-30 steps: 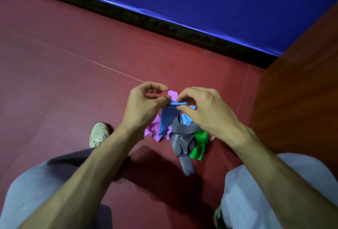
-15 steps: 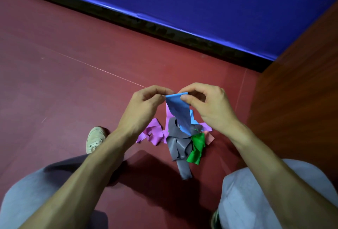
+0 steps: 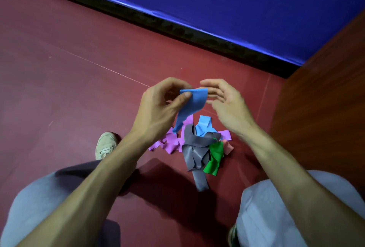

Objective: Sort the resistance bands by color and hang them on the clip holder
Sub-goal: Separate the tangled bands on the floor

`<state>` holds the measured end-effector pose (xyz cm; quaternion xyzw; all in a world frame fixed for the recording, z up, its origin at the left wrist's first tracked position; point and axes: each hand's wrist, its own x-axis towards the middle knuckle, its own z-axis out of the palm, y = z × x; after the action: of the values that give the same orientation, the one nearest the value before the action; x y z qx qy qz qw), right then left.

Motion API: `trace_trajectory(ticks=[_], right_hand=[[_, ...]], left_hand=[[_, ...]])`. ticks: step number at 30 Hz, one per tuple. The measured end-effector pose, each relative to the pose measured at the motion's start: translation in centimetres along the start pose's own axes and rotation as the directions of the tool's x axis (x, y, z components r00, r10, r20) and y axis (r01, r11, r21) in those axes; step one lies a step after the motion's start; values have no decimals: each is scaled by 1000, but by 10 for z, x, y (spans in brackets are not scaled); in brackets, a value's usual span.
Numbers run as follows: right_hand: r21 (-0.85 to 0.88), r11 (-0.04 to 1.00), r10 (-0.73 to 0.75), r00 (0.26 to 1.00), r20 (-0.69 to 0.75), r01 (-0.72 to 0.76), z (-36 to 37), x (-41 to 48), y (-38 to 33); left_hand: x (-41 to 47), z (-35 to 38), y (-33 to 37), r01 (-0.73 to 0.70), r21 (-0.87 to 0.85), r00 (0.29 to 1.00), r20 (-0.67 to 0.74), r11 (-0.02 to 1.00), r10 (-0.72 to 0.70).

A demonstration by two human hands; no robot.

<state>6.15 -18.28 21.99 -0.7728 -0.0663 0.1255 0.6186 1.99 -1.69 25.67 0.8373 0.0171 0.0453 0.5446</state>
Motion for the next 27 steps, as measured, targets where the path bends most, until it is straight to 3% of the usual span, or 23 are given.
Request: trace_trajectory(ticks=[7,12,20,27], right_hand=[[-295,955,96,959,268,-13,6,-2,17],[-303,953,90,963,254,-9,9,-3,15],[-164,986,55,985,164,-28,16,-1,9],[7,995,100,991,92,-101,13,-1,-2]], left_hand=[[3,-11,7,73,-295,993,-66,953,-96],[9,-25,4,117,-482,953,-193,869,-235],[18,-40,-5,169,-629,858,-284,759,-427],[21,-45,-9,206,-832,765,-192,516,-615]])
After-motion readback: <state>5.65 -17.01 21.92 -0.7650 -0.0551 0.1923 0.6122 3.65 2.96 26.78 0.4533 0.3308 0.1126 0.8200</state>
